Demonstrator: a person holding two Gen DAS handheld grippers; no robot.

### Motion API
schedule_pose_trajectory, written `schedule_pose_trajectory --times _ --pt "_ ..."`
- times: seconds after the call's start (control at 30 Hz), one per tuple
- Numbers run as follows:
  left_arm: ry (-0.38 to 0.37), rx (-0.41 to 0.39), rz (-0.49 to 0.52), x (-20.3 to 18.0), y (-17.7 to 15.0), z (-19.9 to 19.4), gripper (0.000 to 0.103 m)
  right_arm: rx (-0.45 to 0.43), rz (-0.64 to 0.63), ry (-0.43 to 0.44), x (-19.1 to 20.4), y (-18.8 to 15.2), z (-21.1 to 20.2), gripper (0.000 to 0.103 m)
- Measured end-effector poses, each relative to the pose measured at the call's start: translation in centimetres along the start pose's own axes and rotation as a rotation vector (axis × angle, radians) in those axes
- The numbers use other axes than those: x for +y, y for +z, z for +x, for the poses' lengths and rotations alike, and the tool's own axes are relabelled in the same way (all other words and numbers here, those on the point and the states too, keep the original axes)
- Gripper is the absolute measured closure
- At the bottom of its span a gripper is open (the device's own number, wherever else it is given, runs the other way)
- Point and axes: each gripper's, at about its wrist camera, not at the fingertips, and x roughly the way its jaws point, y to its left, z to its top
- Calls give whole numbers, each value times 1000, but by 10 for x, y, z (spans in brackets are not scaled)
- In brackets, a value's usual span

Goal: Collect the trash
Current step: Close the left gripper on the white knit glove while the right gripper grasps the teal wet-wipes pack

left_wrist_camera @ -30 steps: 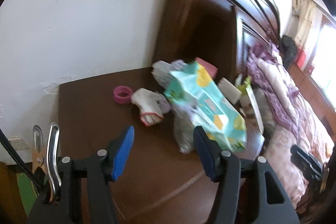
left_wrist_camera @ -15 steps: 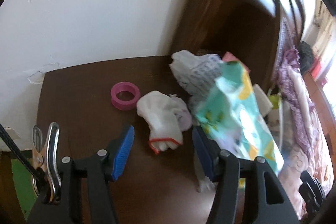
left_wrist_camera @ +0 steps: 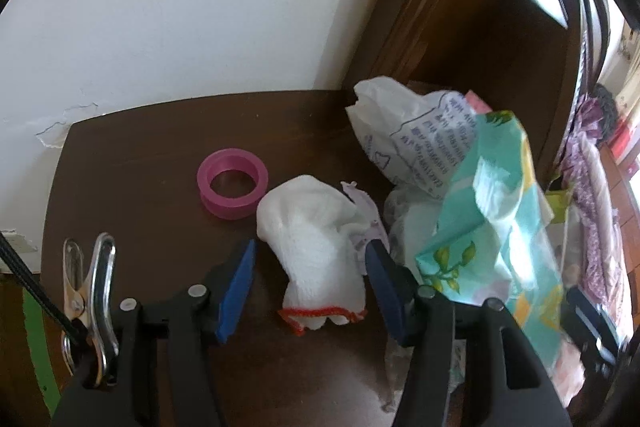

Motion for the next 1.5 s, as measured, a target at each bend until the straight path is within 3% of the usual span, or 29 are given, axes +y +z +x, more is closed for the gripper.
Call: schedule_pose_trajectory --times 0.07,0.17,0.27,0.67,0.93,0.97,1.03,1.07,1.1,1.2,1.5 --pt "10 19 12 -2 -2 5 54 4 9 0 -5 6 9 49" --pt "10 16 33 -5 -5 5 74 13 21 10 -9 13 21 45" --pt "2 21 33 -6 -4 5 78 45 55 24 -15 17 37 33" --pt "-48 31 45 -7 -13 -7 84 124 143 147 -24 11 61 32" --pt "-92 25 47 -6 -24 -26 84 109 140 182 -27 14 58 33" --pt "-92 17 50 -6 -25 -30 84 105 142 188 -27 13 57 34" --pt "-96 8 52 -6 -26 -35 84 93 165 206 -31 9 52 52" --pt "-99 5 52 -7 -26 -37 84 85 180 211 -33 8 50 55" --pt "-109 6 52 -7 -27 -41 84 75 192 219 -36 6 47 69" --pt "-147 12 37 -2 -29 -47 84 35 208 225 -39 4 36 81" --pt "-172 -30 78 3 -44 -82 84 -88 223 244 -39 -7 -13 93"
